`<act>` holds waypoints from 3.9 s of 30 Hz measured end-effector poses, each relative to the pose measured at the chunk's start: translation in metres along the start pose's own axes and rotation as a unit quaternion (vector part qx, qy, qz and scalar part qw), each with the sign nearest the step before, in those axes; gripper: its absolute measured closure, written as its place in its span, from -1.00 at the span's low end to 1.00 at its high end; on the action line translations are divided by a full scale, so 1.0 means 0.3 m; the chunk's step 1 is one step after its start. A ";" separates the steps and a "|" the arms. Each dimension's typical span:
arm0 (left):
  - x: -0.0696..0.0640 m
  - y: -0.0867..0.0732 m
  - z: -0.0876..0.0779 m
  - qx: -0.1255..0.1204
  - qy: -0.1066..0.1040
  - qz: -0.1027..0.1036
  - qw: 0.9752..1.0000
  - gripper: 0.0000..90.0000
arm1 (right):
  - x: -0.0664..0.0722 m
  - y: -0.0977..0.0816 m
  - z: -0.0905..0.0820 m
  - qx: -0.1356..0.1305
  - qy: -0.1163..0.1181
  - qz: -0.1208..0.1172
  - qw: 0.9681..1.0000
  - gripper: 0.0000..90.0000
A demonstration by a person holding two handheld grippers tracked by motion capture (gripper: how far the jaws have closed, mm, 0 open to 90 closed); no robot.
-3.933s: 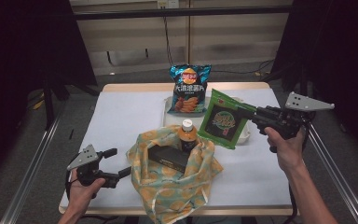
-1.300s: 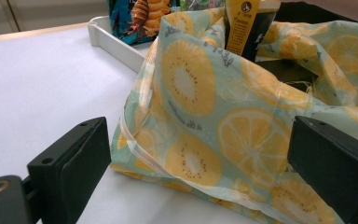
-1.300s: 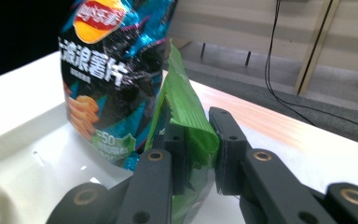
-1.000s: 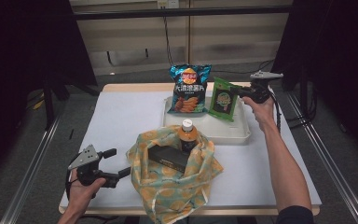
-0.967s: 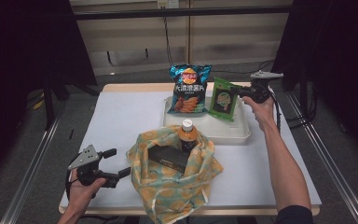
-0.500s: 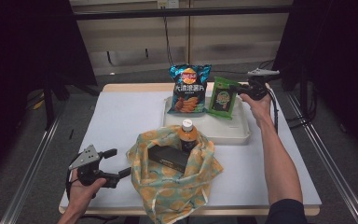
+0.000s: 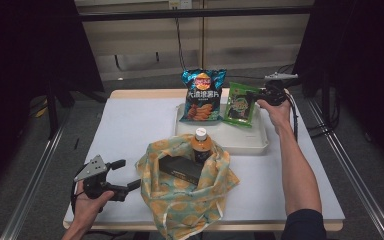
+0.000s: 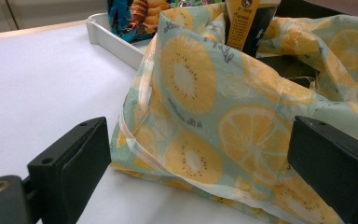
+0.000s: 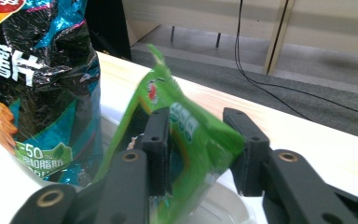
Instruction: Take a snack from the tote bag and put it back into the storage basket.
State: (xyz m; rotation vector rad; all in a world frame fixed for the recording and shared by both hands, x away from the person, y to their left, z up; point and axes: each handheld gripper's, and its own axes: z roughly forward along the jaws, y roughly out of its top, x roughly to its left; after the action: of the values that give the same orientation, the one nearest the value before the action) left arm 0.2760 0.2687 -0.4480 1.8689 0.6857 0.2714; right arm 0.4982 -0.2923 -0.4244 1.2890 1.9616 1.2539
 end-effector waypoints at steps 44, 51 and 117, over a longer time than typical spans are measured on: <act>-0.002 0.000 0.001 0.003 0.004 0.003 1.000 -0.87 | 0.122 -0.167 -0.005 0.131 0.137 -0.044 0.981 1.00; 0.001 -0.001 0.000 0.004 0.005 0.001 1.000 -0.87 | 0.120 -0.176 0.037 0.176 0.119 -0.054 0.976 1.00; -0.056 0.052 -0.021 -0.032 0.010 0.002 0.999 -0.53 | 0.426 -0.209 -0.349 0.015 0.160 -0.065 0.985 0.22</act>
State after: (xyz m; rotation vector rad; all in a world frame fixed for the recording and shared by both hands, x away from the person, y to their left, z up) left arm 0.2645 0.2598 -0.4292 1.8082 0.6796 0.3129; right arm 0.3321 -0.2323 -0.4190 1.0013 2.2530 1.4410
